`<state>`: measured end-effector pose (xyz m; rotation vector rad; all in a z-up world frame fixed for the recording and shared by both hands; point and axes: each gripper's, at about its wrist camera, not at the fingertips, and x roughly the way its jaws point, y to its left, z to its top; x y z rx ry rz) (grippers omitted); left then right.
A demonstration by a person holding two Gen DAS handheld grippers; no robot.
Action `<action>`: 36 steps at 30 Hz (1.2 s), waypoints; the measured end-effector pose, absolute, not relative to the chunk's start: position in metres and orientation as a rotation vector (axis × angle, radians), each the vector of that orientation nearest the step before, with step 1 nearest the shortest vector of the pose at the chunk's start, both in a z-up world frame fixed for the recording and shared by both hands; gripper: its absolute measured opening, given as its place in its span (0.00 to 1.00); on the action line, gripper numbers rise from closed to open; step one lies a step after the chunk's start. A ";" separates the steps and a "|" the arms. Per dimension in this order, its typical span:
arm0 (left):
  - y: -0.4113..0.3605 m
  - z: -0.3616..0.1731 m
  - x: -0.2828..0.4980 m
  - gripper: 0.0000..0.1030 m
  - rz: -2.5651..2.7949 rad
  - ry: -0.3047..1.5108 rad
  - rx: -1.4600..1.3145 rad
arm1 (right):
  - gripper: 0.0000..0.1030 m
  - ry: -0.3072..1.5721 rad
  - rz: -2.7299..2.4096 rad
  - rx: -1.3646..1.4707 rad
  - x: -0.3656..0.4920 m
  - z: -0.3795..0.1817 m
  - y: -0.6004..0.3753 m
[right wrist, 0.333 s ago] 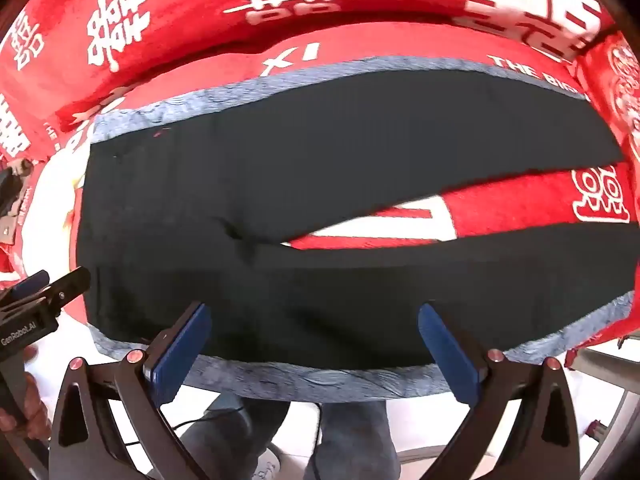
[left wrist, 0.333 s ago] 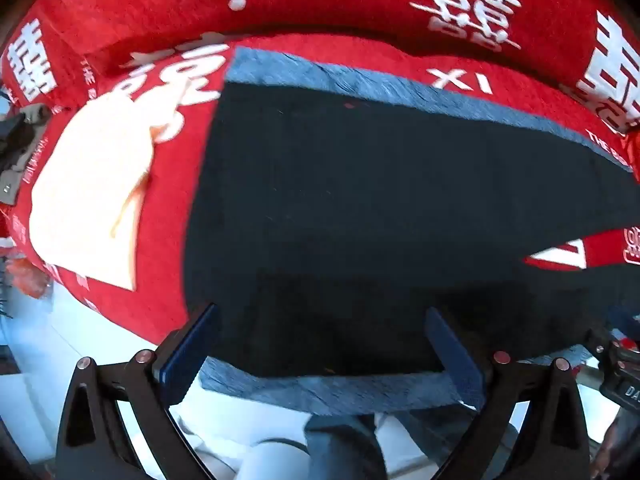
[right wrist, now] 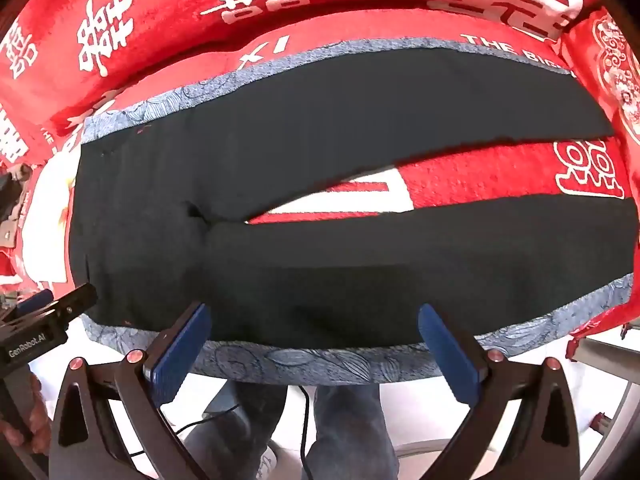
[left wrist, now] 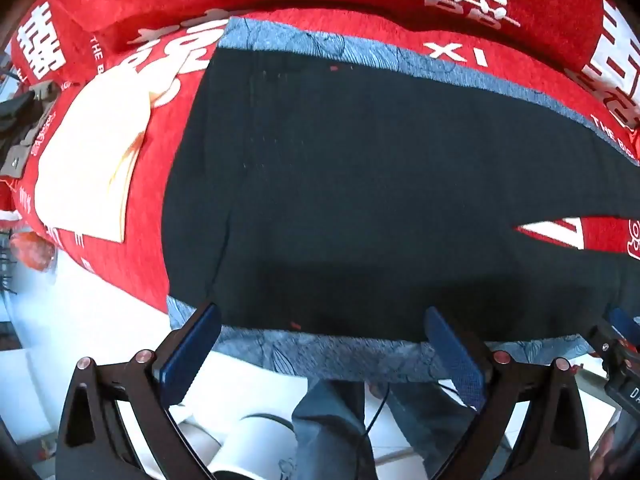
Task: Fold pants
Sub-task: 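Position both grippers open at the waistband edge of the black pants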
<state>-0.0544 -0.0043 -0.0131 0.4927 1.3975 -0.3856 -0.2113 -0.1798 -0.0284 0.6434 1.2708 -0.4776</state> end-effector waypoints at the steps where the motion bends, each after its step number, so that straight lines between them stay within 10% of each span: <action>1: -0.003 -0.015 -0.058 0.99 -0.381 1.402 0.500 | 1.00 1.281 -0.482 0.639 -0.215 -0.028 -0.181; 36: 0.035 -0.030 -0.049 0.99 -0.381 1.454 0.499 | 1.00 1.364 -0.497 0.591 -0.214 -0.046 -0.130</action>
